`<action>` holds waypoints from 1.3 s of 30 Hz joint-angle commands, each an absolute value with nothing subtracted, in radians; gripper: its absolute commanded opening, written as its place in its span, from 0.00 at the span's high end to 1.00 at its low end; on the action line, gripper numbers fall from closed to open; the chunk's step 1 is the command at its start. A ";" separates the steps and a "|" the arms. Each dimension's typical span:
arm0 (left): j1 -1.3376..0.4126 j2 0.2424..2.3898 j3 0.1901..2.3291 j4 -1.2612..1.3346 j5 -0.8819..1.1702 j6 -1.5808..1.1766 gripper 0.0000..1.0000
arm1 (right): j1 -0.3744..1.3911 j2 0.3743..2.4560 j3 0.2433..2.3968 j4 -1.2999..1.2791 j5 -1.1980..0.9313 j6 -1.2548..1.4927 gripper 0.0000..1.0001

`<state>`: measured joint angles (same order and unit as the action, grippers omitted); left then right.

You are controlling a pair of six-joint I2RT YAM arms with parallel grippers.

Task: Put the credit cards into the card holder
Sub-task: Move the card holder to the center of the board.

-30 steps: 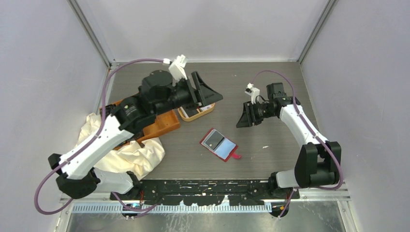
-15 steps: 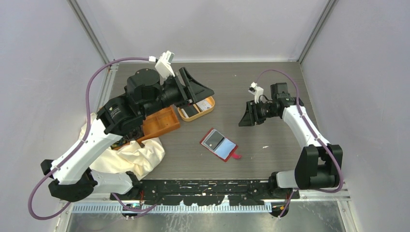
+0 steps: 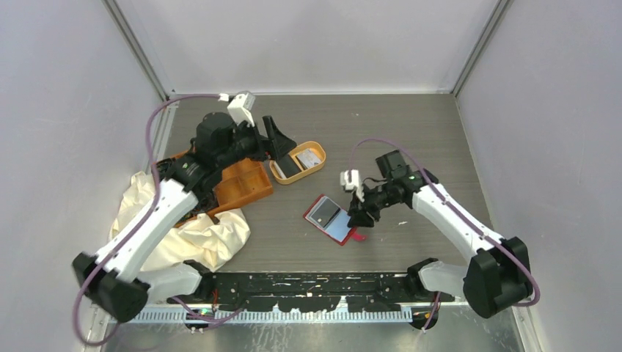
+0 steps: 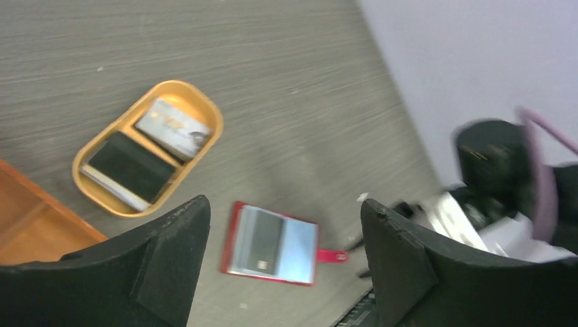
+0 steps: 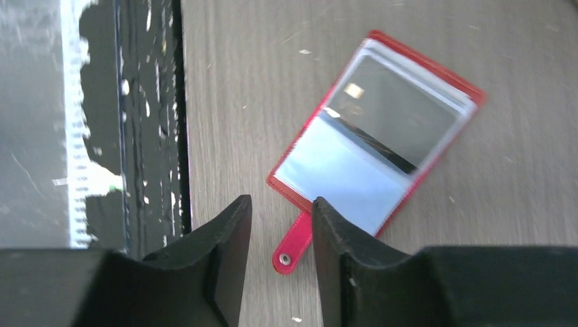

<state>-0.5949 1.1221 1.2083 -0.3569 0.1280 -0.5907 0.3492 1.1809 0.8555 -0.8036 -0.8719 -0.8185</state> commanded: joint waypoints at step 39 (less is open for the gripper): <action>-0.289 1.353 1.235 -0.378 0.630 -0.462 0.34 | 0.631 1.375 0.842 -0.618 -0.284 -0.808 0.79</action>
<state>-0.2905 1.3941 1.2301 -0.4267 0.5968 -0.4816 0.6891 1.4765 0.8104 -0.5602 -0.1574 -0.8310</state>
